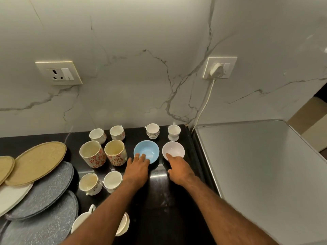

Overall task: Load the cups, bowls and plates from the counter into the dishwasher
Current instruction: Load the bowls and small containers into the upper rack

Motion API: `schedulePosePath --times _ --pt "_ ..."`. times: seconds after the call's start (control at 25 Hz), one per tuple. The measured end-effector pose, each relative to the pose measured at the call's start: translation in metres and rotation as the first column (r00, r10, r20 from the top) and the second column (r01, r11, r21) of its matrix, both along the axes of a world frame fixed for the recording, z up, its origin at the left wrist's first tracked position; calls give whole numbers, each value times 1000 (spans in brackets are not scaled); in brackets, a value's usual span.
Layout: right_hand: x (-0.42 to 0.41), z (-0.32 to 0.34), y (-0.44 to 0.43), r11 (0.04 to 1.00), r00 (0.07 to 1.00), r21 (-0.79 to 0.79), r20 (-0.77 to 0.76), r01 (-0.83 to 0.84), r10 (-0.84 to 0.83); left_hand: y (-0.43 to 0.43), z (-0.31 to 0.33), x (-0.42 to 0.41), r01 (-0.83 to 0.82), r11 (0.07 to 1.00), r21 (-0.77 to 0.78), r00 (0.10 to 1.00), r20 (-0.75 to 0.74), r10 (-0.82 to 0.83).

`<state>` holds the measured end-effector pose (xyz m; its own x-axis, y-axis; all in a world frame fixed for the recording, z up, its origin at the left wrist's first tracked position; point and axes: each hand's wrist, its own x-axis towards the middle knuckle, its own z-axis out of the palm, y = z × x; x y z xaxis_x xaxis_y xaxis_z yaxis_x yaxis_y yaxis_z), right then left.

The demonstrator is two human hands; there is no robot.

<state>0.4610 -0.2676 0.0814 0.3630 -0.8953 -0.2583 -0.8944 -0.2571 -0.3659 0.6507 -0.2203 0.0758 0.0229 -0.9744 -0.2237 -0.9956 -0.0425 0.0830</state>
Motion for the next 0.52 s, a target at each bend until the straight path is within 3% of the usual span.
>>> schedulePosePath --times 0.28,0.52 --pt "-25 -18 15 992 994 -125 107 13 1 15 2 -7 57 985 -161 993 -88 -72" --pt "-71 -1 78 975 981 -224 191 8 35 83 28 -45 -27 952 -304 991 -132 -14"
